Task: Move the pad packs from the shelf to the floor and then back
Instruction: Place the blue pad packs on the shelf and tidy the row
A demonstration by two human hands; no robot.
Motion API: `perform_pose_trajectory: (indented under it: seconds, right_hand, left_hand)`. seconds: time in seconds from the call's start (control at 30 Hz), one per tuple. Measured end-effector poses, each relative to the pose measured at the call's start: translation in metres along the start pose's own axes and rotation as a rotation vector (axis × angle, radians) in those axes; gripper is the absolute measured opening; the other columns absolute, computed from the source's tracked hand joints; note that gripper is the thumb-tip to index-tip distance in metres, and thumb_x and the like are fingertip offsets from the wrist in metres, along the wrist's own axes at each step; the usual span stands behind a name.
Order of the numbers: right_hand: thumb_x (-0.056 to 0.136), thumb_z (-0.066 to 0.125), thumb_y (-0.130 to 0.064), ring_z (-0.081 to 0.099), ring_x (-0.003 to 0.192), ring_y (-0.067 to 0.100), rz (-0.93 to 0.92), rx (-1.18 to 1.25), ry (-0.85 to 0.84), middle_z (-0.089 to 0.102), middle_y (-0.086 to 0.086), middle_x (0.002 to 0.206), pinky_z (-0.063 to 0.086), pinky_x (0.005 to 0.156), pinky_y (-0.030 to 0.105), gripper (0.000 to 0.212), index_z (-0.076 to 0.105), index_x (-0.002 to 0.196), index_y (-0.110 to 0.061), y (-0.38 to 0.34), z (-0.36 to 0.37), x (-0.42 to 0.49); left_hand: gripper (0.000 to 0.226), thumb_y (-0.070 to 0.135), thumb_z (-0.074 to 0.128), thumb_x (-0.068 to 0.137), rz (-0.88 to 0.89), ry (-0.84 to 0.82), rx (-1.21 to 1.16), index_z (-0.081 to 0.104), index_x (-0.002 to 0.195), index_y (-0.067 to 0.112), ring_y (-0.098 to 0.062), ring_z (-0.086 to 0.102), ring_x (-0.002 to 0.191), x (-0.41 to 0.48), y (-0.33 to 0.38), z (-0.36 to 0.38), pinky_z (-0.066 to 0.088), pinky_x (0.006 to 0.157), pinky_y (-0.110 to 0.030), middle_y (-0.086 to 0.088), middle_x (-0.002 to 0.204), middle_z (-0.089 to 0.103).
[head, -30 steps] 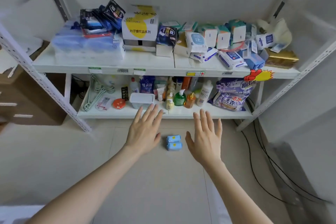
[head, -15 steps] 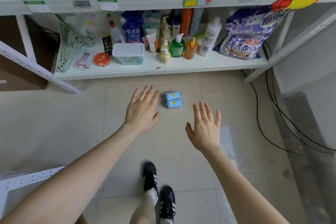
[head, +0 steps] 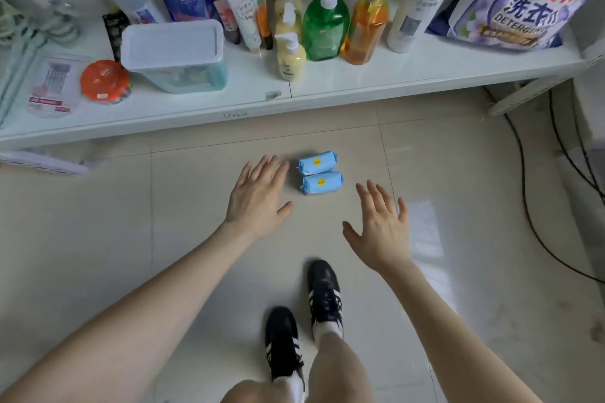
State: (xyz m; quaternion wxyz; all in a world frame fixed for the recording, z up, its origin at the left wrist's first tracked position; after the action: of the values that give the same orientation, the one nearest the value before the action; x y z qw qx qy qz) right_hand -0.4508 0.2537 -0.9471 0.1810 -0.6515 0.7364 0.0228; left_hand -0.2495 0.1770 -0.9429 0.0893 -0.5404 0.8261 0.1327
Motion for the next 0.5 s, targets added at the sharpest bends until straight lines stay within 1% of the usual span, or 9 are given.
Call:
perform_pose_trajectory:
  seconds: [0.2,0.3,0.43,0.5]
  right_hand:
    - [0.085,0.062,-0.045,0.019,0.146,0.021,-0.037,0.096,-0.063,0.026,0.002,0.158,0.014,0.117,0.047,0.079,0.026,0.151,-0.017,0.034,0.103,0.086]
    - [0.082,0.067,-0.043,0.024,0.145,0.022,-0.06,0.147,-0.072,0.028,0.002,0.157,0.019,0.116,0.044,0.082,0.029,0.149,-0.017,0.047,0.148,0.123]
    - [0.076,0.076,-0.037,0.027,0.142,0.019,-0.083,0.23,-0.071,0.029,-0.001,0.156,0.023,0.111,0.036,0.087,0.031,0.148,-0.019,0.062,0.198,0.162]
    - [0.072,0.079,-0.035,0.03,0.141,0.017,-0.099,0.266,-0.057,0.03,-0.003,0.155,0.026,0.109,0.035,0.091,0.031,0.148,-0.019,0.066,0.217,0.176]
  left_hand:
    - [0.076,0.05,0.052,0.091,-0.025,0.004,-0.107,0.022,0.152,0.017,-0.02,0.019,0.148,0.097,-0.024,0.098,0.008,0.121,-0.039,-0.005,0.16,0.023]
    - [0.076,0.05,0.053,0.09,-0.03,0.005,-0.147,0.024,0.152,0.017,-0.02,0.022,0.147,0.141,-0.037,0.142,0.009,0.121,-0.039,-0.005,0.159,0.026]
    - [0.077,0.049,0.058,0.089,0.013,-0.025,-0.237,0.026,0.151,0.017,-0.02,0.025,0.145,0.184,-0.047,0.195,0.013,0.12,-0.039,-0.004,0.157,0.031]
    - [0.077,0.047,0.061,0.088,0.067,-0.038,-0.298,0.029,0.15,0.016,-0.02,0.029,0.143,0.2,-0.046,0.216,0.016,0.119,-0.037,-0.004,0.154,0.035]
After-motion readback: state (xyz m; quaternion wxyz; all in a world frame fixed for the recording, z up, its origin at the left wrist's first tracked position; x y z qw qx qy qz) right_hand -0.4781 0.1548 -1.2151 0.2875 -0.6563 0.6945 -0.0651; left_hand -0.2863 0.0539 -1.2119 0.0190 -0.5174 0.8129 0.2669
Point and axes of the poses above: each hand's wrist, its own x-axis towards the middle knuckle, its own z-axis out of the palm, y = z × x, the point moved 7 cm from there along x, towards the middle knuckle
